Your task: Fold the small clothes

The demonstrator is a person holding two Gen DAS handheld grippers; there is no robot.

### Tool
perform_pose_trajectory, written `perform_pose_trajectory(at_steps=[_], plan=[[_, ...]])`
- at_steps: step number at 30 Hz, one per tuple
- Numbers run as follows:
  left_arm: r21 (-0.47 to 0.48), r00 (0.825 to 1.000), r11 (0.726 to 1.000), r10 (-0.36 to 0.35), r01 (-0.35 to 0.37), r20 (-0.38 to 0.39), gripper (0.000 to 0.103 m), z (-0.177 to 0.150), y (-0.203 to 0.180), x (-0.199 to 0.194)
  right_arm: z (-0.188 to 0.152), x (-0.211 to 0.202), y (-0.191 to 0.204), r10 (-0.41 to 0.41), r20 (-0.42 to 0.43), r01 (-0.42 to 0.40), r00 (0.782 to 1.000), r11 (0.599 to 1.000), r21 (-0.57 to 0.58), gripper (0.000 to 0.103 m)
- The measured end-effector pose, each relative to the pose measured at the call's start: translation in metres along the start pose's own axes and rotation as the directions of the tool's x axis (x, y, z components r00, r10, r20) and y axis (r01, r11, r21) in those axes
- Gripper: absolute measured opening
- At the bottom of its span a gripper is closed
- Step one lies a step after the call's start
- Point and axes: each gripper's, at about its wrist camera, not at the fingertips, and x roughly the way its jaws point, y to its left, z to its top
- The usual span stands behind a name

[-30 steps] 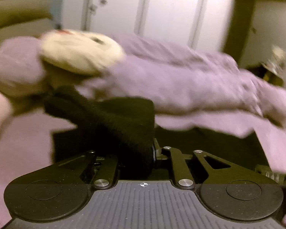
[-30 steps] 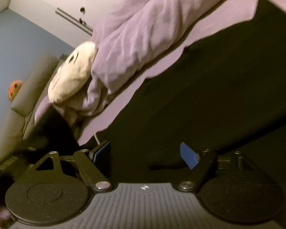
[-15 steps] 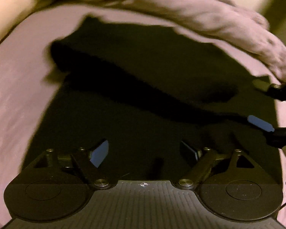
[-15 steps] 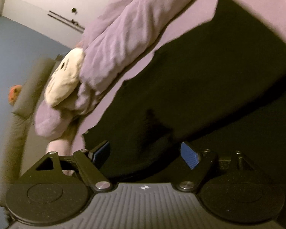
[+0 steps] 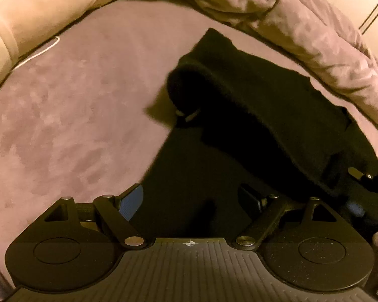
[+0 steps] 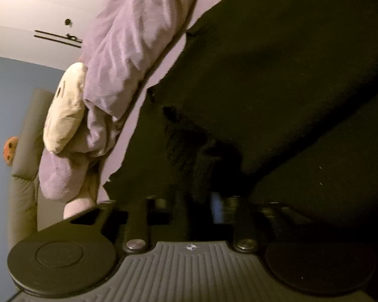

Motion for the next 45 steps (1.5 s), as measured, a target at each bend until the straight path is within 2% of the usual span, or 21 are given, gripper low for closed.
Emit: perform_pose_trajectory(at_steps=[1,3,4,6,8,10,11,16,19,21,23,25,27,28,30,32,34,36,39,42,45], plan=[[0.002,1.000,1.000,-0.002,0.002,-0.003,0.087,-0.001,-0.002,0.001,-0.002,0.004,-0.003,-0.011,-0.013,0.011,1.000,1.000,0.016,0.063],[0.010,1.000,1.000,-0.002,0.002,-0.011,0.087,-0.001,-0.006,0.004,-0.004,0.011,-0.007,-0.001,-0.023,0.002,1.000,0.999,0.041,0.059],[0.013,1.000,1.000,-0.001,0.001,-0.012,0.087,-0.003,-0.007,0.004,-0.004,0.013,-0.006,0.004,-0.017,-0.003,1.000,0.999,0.035,0.045],[0.018,1.000,1.000,0.002,-0.002,-0.014,0.087,-0.005,-0.009,0.004,-0.003,0.011,0.003,-0.007,-0.006,0.007,1.000,1.000,-0.010,0.035],[0.021,1.000,1.000,0.014,-0.013,-0.018,0.087,-0.006,-0.010,0.006,0.000,0.007,0.014,-0.038,-0.001,0.038,0.999,0.995,-0.090,0.010],[0.027,0.999,0.999,0.029,-0.028,-0.021,0.087,-0.006,-0.012,0.010,0.001,-0.003,0.035,-0.106,0.034,0.111,0.994,0.969,-0.222,0.010],[0.033,0.999,0.999,0.037,-0.037,-0.022,0.087,-0.005,-0.014,0.011,0.002,-0.008,0.045,-0.108,0.049,0.118,0.993,0.954,-0.276,0.010],[0.079,0.997,0.994,0.073,-0.073,0.003,0.087,0.006,-0.032,0.022,0.024,-0.056,0.089,-0.015,0.170,0.099,0.985,0.860,-0.500,0.010],[0.073,0.996,0.994,0.079,-0.080,0.029,0.087,0.016,-0.044,0.028,0.040,-0.079,0.096,0.009,0.249,0.156,0.968,0.759,-0.633,0.010],[0.054,0.997,0.996,0.074,-0.075,0.029,0.087,0.020,-0.050,0.031,0.051,-0.085,0.087,-0.028,0.307,0.233,0.951,0.719,-0.655,0.010],[0.038,0.998,0.998,0.059,-0.059,0.020,0.087,0.020,-0.055,0.034,0.064,-0.081,0.061,-0.133,0.359,0.345,0.924,0.695,-0.630,0.014],[0.047,0.999,0.998,0.049,-0.049,0.004,0.087,0.017,-0.059,0.036,0.082,-0.068,0.024,-0.248,0.312,0.386,0.917,0.745,-0.544,0.025],[0.083,0.998,0.995,0.059,-0.059,-0.003,0.087,0.014,-0.064,0.035,0.094,-0.062,-0.007,-0.288,0.260,0.379,0.922,0.811,-0.445,0.031],[0.097,0.998,0.993,0.060,-0.060,0.001,0.087,0.013,-0.065,0.033,0.098,-0.062,-0.020,-0.284,0.238,0.360,0.929,0.842,-0.401,0.036],[0.110,0.998,0.992,0.060,-0.061,0.010,0.088,0.014,-0.067,0.028,0.102,-0.063,-0.035,-0.240,0.224,0.306,0.944,0.891,-0.335,0.038],[0.112,0.998,0.992,0.063,-0.065,0.023,0.091,0.017,-0.067,0.026,0.106,-0.066,-0.040,-0.190,0.225,0.252,0.956,0.922,-0.293,0.050],[0.124,0.996,0.989,0.079,-0.082,0.035,0.091,0.022,-0.069,0.028,0.111,-0.068,-0.046,-0.159,0.224,0.215,0.961,0.943,-0.254,0.053],[0.130,0.995,0.987,0.094,-0.100,0.045,0.091,0.029,-0.074,0.032,0.115,-0.065,-0.049,-0.153,0.218,0.203,0.964,0.952,-0.228,0.052],[0.136,0.994,0.987,0.075,-0.085,0.074,0.091,0.040,-0.080,0.040,0.120,-0.065,-0.045,-0.149,0.211,0.200,0.966,0.948,-0.246,0.046],[0.147,0.994,0.984,0.086,-0.096,0.072,0.089,0.047,-0.086,0.053,0.121,-0.050,-0.032,-0.202,0.202,0.257,0.958,0.918,-0.301,0.014],[0.170,0.992,0.978,0.112,-0.119,0.052,0.083,0.049,-0.089,0.064,0.114,-0.058,-0.017,-0.202,0.259,0.294,0.944,0.872,-0.391,0.011]])
